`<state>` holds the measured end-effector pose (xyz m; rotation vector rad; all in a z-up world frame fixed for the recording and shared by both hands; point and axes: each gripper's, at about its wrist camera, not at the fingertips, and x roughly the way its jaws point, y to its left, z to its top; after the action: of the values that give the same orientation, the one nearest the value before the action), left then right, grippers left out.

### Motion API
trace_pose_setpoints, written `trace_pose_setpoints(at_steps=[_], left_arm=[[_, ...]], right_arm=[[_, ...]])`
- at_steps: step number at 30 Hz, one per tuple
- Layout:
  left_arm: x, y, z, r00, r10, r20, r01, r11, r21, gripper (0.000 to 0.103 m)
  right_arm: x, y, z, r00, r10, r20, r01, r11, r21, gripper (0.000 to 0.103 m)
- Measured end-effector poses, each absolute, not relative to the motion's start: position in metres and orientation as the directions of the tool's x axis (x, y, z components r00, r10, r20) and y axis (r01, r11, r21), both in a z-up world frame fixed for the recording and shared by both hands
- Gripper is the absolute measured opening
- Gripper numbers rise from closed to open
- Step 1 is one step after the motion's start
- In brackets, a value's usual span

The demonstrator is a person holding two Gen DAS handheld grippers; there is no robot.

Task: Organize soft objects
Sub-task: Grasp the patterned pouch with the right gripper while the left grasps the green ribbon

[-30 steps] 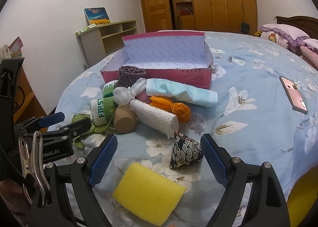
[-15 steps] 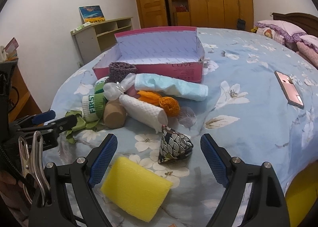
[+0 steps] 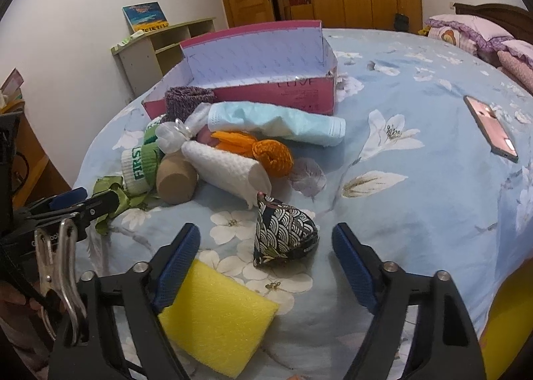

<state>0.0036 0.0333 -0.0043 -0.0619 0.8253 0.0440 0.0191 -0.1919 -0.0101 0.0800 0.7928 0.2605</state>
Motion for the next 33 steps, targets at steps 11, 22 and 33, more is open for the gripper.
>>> trace_pose_setpoints(at_steps=[11,22,33], left_arm=[[0.005,0.022,-0.008,0.693,-0.026,-0.721,0.005,1.000,-0.031,0.060],[0.001,0.026,-0.005,0.698,-0.074,-0.712,0.025,0.997,-0.079,0.025],[-0.011,0.026,0.012,0.730,-0.111,-0.675,0.058,0.993,-0.101,0.014]], right_arm=[[0.023,-0.191,-0.016,0.663,0.265,-0.700,-0.207,0.964,0.169,0.057],[0.021,-0.197,-0.015,0.684,0.233,-0.691,-0.184,0.972,0.146,0.033],[0.012,-0.194,-0.003,0.709,0.241,-0.662,-0.211,0.969,0.126,0.033]])
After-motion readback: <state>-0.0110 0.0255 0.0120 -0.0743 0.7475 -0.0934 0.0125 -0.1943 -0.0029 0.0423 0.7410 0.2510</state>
